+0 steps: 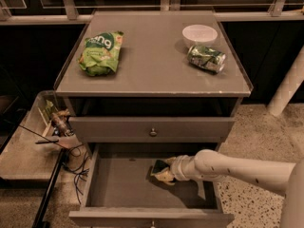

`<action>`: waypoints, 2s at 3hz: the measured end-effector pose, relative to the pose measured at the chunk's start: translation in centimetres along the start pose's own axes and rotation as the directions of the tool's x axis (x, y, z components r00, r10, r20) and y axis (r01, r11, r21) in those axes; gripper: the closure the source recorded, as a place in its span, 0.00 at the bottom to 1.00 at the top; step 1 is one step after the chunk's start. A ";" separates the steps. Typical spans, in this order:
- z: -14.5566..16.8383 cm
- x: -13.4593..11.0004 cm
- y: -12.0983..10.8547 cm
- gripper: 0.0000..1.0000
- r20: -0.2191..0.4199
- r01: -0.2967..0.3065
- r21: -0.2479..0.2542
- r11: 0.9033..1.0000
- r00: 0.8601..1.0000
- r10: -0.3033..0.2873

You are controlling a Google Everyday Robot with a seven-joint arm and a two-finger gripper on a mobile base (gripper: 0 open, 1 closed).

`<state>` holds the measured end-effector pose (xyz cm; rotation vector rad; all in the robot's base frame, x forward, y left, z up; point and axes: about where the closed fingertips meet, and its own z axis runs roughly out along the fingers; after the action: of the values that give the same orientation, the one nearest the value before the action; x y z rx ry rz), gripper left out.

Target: Place sponge into middle drawer

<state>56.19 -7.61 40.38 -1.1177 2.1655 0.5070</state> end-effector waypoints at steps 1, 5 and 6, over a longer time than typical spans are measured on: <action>0.9 0.4 -0.2 1.00 -0.003 -0.012 -0.006 1.000 1.000 0.012; 2.5 1.5 -0.7 0.59 -0.015 -0.040 -0.009 0.999 0.999 0.040; 2.5 1.5 -0.7 0.36 -0.015 -0.040 -0.009 0.999 0.999 0.040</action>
Offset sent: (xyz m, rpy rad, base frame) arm 0.0098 0.0000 -0.0282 0.0068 0.0342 -0.0234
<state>56.96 -7.41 37.50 -1.0879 2.2043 0.5283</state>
